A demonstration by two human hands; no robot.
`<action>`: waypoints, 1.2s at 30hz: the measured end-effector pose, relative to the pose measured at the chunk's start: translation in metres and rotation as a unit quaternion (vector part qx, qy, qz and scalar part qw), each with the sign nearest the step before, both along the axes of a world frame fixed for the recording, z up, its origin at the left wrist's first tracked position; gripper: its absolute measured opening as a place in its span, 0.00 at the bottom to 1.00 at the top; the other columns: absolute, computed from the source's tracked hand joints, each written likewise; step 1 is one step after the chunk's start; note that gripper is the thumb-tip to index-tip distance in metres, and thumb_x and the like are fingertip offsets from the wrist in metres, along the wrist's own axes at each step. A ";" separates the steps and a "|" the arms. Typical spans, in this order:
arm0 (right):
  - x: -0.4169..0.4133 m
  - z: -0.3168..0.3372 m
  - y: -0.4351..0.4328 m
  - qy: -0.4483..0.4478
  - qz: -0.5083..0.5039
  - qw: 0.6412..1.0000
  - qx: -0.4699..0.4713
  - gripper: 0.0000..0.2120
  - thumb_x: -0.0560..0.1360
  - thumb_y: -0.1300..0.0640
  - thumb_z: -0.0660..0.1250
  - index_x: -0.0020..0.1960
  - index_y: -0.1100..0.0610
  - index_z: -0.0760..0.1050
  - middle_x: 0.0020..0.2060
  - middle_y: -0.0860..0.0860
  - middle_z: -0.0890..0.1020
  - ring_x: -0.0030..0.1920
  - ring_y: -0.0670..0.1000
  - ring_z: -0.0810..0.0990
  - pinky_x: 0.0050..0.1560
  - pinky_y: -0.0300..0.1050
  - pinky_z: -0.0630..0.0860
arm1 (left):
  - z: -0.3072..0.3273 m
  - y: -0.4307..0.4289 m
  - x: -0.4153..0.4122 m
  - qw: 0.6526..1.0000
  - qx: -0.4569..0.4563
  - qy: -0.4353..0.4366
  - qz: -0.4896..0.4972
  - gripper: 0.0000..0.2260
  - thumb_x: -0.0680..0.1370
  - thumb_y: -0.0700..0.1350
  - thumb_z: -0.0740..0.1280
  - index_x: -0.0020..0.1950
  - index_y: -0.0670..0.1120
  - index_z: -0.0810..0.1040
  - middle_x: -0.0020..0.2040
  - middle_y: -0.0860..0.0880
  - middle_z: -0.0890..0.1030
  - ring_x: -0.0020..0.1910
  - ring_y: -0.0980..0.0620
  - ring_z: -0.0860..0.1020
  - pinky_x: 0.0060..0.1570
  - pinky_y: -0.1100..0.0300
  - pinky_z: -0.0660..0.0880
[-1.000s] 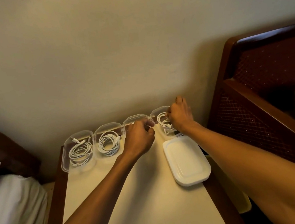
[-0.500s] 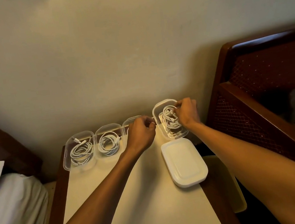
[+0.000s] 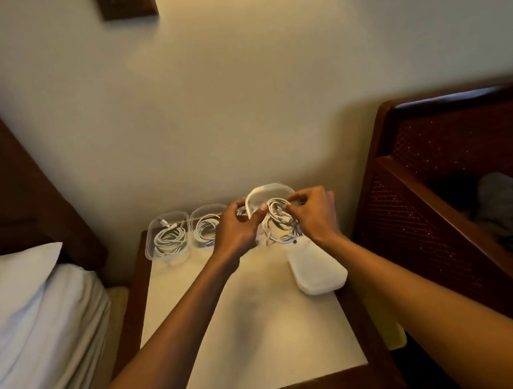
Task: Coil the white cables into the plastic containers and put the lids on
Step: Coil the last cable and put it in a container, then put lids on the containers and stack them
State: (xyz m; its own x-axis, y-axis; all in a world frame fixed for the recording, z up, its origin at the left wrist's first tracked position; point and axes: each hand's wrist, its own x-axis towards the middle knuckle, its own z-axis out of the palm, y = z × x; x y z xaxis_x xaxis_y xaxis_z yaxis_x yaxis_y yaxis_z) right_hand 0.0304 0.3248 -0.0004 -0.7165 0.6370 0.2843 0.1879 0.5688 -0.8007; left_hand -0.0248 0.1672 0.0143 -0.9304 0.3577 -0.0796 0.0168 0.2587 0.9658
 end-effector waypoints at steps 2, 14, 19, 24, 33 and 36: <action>0.010 -0.008 -0.022 -0.012 0.015 1.000 -0.014 0.10 0.71 0.55 0.75 0.51 0.57 0.85 0.45 0.52 0.86 0.49 0.52 0.81 0.49 0.50 0.81 | -0.004 -0.024 0.009 0.998 0.006 -0.056 -0.007 0.23 0.73 0.55 0.74 0.65 0.52 0.73 0.56 0.49 0.80 0.52 0.50 0.81 0.42 0.53 0.83; 0.036 -0.054 -0.135 -0.139 0.087 0.983 -0.085 0.15 0.71 0.52 0.76 0.53 0.60 0.84 0.47 0.56 0.86 0.45 0.53 0.83 0.50 0.48 0.80 | -0.035 -0.138 0.032 0.985 -0.147 -0.083 0.043 0.20 0.72 0.43 0.77 0.62 0.46 0.78 0.55 0.46 0.78 0.47 0.47 0.77 0.34 0.60 0.76; 0.042 -0.068 -0.160 -0.149 0.078 0.984 -0.053 0.14 0.70 0.53 0.76 0.53 0.57 0.84 0.50 0.55 0.85 0.50 0.55 0.83 0.55 0.53 0.79 | -0.054 -0.153 0.040 0.971 -0.224 -0.045 0.067 0.16 0.71 0.47 0.77 0.56 0.46 0.78 0.51 0.45 0.80 0.46 0.44 0.80 0.39 0.53 0.80; 0.043 -0.073 -0.169 -0.151 0.074 0.986 -0.012 0.10 0.72 0.54 0.75 0.51 0.57 0.85 0.51 0.55 0.85 0.50 0.54 0.82 0.54 0.49 0.79 | -0.064 -0.154 0.040 0.955 -0.289 -0.018 0.058 0.17 0.73 0.52 0.75 0.56 0.45 0.76 0.51 0.45 0.81 0.44 0.45 0.81 0.39 0.56 0.77; 0.046 -0.081 -0.170 -0.159 0.092 0.983 0.015 0.09 0.74 0.54 0.72 0.52 0.56 0.83 0.52 0.54 0.85 0.50 0.53 0.82 0.50 0.45 0.78 | -0.083 -0.158 0.030 0.957 -0.289 -0.005 0.033 0.22 0.73 0.55 0.75 0.60 0.45 0.74 0.59 0.44 0.78 0.54 0.44 0.77 0.50 0.52 0.78; 0.048 -0.078 -0.163 -0.153 0.101 0.983 0.024 0.14 0.73 0.45 0.72 0.54 0.53 0.83 0.52 0.51 0.84 0.52 0.52 0.81 0.51 0.47 0.78 | -0.080 -0.164 0.025 0.966 -0.251 -0.048 0.034 0.22 0.73 0.54 0.75 0.61 0.46 0.73 0.60 0.45 0.77 0.52 0.44 0.78 0.52 0.46 0.81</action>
State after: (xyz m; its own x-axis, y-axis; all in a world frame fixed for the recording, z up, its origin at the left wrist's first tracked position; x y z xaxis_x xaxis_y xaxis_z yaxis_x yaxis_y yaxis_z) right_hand 0.0783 0.1616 -0.0782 -0.8835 0.4643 0.0620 0.2952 0.6547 -0.6959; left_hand 0.0006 0.0034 -0.0656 -0.9301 0.1900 -0.3143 -0.0999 0.6926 0.7144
